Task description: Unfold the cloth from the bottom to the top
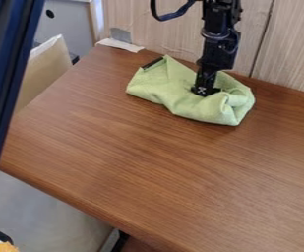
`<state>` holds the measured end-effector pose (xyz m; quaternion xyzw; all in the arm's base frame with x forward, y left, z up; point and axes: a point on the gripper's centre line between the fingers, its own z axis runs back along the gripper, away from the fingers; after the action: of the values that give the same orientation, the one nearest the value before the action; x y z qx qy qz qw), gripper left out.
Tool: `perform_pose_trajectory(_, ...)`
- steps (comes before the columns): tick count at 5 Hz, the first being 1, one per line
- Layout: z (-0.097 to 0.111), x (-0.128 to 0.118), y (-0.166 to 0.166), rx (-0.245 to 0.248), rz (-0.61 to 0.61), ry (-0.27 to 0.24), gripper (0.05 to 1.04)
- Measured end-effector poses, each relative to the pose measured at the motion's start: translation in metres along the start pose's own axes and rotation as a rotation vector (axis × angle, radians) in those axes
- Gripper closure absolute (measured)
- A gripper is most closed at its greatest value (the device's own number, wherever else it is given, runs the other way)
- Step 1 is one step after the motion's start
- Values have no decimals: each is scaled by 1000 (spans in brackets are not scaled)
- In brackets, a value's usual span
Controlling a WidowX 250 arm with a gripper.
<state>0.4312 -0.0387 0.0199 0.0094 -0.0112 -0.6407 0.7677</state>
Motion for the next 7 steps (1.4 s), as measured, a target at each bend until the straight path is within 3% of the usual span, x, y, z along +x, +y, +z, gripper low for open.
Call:
perform_pose_trajectory(1,26,1,-6,48,6,-40,1020)
perform_pose_trajectory(3,54,-18,-38,85,16,-54,1021)
perform_pose_trajectory(5,54,-53,-84,72,17,-81,1021)
perform_pose_trajectory(7,24,-78,-129,8,6,-57,1021)
